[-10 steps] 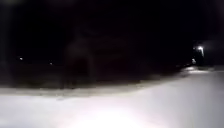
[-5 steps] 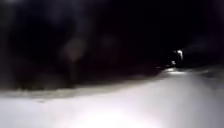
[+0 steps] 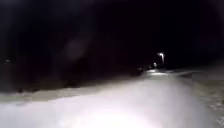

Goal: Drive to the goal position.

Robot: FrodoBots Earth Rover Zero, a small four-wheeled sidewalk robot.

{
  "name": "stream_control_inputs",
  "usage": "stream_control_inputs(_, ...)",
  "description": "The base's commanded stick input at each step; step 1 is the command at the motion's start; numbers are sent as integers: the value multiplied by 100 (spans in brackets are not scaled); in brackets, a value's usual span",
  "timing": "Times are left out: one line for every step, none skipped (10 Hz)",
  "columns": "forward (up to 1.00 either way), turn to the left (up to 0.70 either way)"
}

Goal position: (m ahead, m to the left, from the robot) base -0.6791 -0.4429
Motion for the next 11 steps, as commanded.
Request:
stream_control_inputs(0,-100)
stream_control_inputs(0,-100)
stream_control_inputs(0,-100)
stream_control_inputs(0,-100)
stream_control_inputs(0,-100)
stream_control_inputs(0,-100)
stream_control_inputs(0,-83)
stream_control_inputs(0,-12)
stream_control_inputs(0,0)
stream_control_inputs(0,0)
stream_control_inputs(0,0)
